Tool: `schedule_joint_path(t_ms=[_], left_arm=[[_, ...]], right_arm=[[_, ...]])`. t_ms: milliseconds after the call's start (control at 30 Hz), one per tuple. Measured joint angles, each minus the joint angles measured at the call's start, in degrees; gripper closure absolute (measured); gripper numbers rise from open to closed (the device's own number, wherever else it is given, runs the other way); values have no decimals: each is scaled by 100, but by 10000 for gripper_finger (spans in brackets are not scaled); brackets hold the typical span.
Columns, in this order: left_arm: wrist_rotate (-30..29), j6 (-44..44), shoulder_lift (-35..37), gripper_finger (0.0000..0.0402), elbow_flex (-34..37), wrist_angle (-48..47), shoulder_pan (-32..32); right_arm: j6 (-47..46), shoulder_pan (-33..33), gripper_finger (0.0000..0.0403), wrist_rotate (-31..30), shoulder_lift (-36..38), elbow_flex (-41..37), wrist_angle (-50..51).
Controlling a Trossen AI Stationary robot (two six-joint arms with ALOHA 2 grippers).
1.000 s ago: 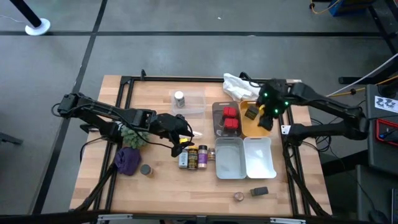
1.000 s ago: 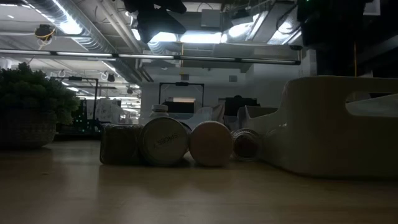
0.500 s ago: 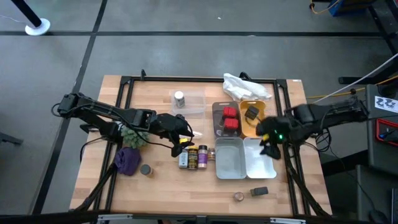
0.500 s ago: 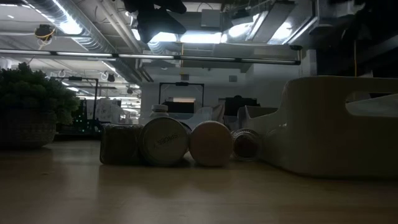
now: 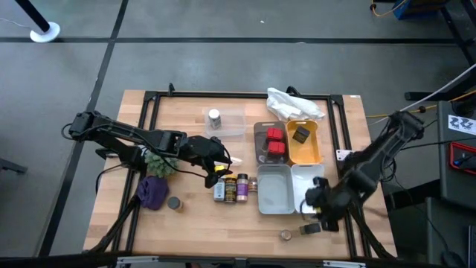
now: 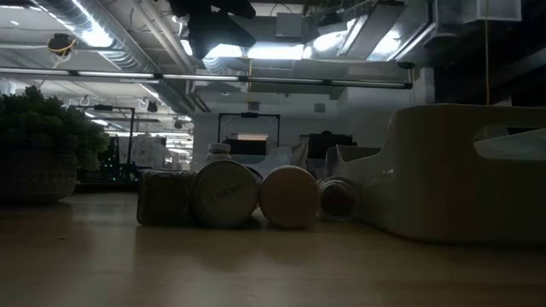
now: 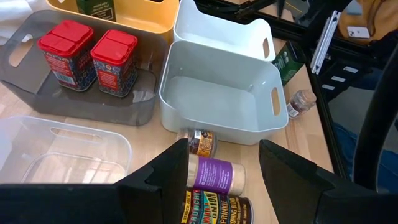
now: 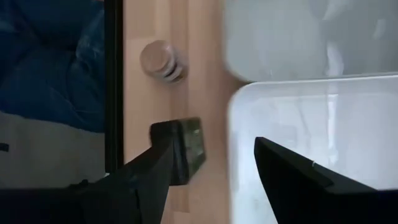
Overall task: Sort spices by type
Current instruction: Put the black seasoning can into the yellow bin
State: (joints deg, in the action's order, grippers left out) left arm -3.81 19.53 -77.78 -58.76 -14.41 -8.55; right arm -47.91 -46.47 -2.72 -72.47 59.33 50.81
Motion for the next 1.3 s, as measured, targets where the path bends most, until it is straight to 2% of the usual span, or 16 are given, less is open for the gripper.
schedule_joint_path(t_ms=[233,433,833,1067,1300], left_arm=[[0,0,0,221,0,2,0],[0,7,0,221,0,1,-1],[0,13,0,221,0,0,0],[0,15,0,221,0,0,-1],[0,17,0,221,0,0,-1]], right_arm=[[-586,-530,178,28,-849,-2,-549],[-929,-733,178,56,-1093,-2,-599],[-869,-731,178,-84,-1276,-4,-749],[-863,-731,178,311,-1690,-4,-793],[-889,-713,178,336,-2018,-4,-785]])
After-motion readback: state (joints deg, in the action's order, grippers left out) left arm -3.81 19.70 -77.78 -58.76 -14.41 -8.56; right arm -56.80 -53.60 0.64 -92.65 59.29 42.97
